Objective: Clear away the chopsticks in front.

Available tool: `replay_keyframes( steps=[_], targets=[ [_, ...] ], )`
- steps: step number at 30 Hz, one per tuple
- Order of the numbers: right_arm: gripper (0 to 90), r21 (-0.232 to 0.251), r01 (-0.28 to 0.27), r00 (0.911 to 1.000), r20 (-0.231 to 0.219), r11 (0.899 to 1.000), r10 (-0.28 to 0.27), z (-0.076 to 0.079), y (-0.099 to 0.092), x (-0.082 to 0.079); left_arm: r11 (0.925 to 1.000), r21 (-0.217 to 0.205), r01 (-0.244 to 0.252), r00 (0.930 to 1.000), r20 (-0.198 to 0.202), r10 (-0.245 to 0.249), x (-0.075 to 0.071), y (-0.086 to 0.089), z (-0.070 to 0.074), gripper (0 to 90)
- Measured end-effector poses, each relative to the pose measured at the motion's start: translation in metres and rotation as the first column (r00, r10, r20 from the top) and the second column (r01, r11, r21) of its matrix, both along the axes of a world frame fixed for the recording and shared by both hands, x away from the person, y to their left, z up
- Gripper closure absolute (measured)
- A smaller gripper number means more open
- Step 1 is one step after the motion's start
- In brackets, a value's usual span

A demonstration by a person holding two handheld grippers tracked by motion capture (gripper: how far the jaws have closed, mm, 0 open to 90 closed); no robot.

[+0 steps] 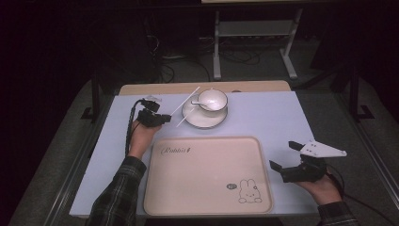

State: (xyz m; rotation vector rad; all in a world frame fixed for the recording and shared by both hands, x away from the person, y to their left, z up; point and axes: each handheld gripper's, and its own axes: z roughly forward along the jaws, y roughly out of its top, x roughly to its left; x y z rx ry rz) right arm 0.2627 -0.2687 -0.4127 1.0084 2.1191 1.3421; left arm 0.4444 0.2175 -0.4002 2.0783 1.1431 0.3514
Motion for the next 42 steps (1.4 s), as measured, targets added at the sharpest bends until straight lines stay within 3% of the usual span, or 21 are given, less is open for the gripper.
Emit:
replay_keyframes(
  steps=[6, 7, 11, 12, 14, 17, 20, 25, 31, 42],
  targets=[
    [0.0, -0.001, 0.0, 1.0, -0.001, 1.0, 0.0, 0.0, 0.001, 0.0, 0.9999, -0.01, -0.012, 0.9999, 0.009, 0.013, -0.022, 0.022, 0.003, 86.3],
    [0.0, -0.001, 0.0, 1.0, -0.001, 1.0, 0.0, 0.0, 0.001, 0.0, 0.9997, -0.02, -0.012, 0.9999, 0.01, 0.012, -0.031, 0.029, 0.003, 86.3],
    [0.0, -0.003, 0.001, 1.0, 0.0, 1.0, -0.001, 0.0, 0.001, 0.0, 0.9998, -0.014, -0.011, 0.9998, 0.013, 0.011, -0.046, 0.037, 0.003, 86.3],
    [0.0, -0.004, 0.001, 1.0, -0.002, 1.0, -0.001, 0.0, 0.001, 0.0, 0.9999, -0.003, -0.01, 0.9998, 0.02, 0.01, -0.056, 0.041, 0.004, 86.3],
    [0.0, -0.005, 0.002, 1.0, -0.002, 1.0, -0.002, 0.0, 0.002, 0.0, 1.0, -0.004, -0.007, 0.9997, 0.023, 0.007, -0.062, 0.043, 0.005, 86.3],
    [0.0, -0.008, 0.001, 1.0, 0.0, 1.0, -0.001, 0.0, 0.002, 0.0, 1.0, -0.002, 0.006, 0.9996, 0.029, -0.006, -0.082, 0.047, 0.007, 86.3],
    [0.0, -0.008, 0.004, 1.0, -0.002, 1.0, -0.004, 0.0, 0.002, 0.0, 0.9994, -0.025, 0.025, 0.9993, 0.029, -0.024, -0.099, 0.05, 0.009, 86.3],
    [0.0, -0.012, 0.003, 1.0, -0.001, 1.0, -0.003, 0.0, 0.002, 0.0, 0.9958, -0.067, 0.063, 0.9977, 0.028, -0.061, -0.127, 0.047, 0.011, 86.3],
    [0.0, -0.016, 0.005, 1.0, 0.0, 1.0, -0.005, -0.001, 0.002, 0.0, 0.99, -0.099, 0.101, 0.9949, 0.005, -0.101, -0.152, 0.038, 0.004, 86.3],
    [0.0, -0.023, 0.006, 1.0, -0.002, 1.0, -0.006, -0.001, 0.002, 0.001, 0.9834, -0.07, 0.167, 0.9827, -0.069, -0.172, -0.173, 0.021, -0.015, 86.2]
  ],
)
